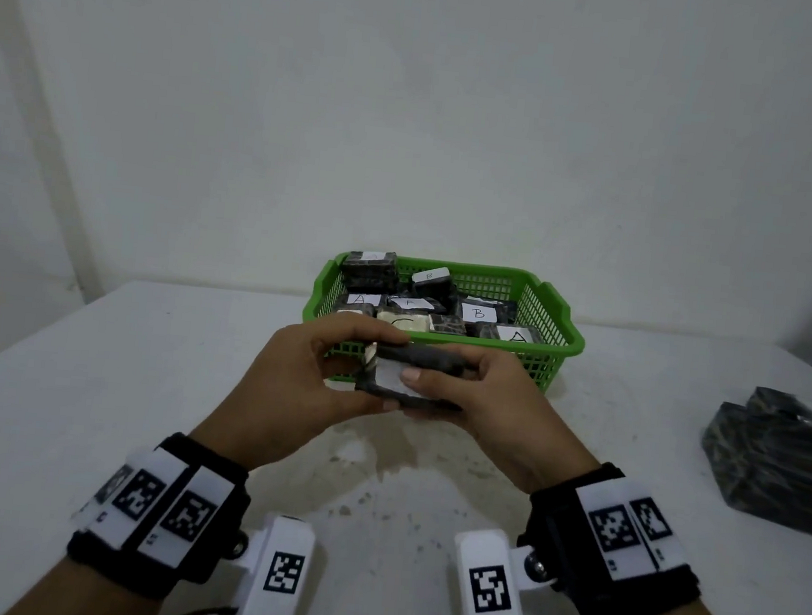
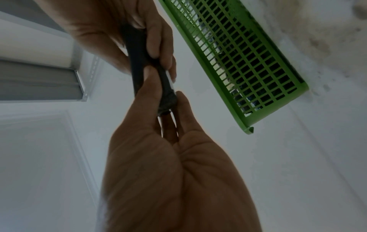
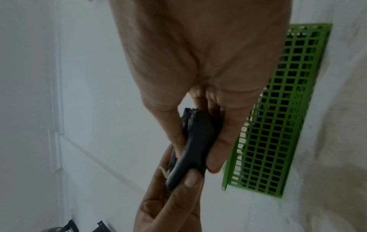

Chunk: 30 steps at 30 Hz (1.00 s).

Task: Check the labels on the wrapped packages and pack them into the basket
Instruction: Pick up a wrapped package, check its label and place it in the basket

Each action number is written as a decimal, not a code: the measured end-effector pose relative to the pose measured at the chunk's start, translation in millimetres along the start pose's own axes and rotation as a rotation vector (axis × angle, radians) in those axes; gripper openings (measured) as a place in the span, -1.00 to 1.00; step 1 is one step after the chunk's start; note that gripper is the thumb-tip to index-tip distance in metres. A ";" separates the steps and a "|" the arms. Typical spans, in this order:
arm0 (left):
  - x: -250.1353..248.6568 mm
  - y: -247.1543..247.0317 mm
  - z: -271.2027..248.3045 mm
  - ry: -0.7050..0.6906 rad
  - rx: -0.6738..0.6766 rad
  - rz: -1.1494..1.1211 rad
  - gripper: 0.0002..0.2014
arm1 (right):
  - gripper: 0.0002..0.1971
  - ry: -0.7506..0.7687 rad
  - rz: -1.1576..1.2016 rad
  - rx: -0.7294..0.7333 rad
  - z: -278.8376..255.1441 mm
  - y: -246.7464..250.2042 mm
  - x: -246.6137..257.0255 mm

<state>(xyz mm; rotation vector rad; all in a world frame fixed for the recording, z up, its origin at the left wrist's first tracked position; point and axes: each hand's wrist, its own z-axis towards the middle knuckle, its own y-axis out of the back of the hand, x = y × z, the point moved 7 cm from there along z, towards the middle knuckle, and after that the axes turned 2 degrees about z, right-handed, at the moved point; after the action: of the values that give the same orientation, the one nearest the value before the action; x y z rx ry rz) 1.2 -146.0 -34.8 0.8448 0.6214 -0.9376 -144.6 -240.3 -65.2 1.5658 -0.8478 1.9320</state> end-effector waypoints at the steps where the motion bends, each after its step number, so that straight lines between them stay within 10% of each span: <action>1: 0.4 -1.1 0.2 -0.003 0.009 0.015 -0.50 | -0.71 0.006 -0.032 -0.021 0.6 1.9 -1.6; 30: -0.1 0.9 0.4 0.071 -0.037 -0.057 -0.55 | -0.58 0.167 -0.166 -0.048 0.1 10.3 12.8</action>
<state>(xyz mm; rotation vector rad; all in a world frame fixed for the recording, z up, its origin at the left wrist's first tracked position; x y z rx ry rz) 2.0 -146.1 -34.2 0.8341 0.7251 -0.9481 -154.6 -247.3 -54.2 1.3793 -0.6681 1.8776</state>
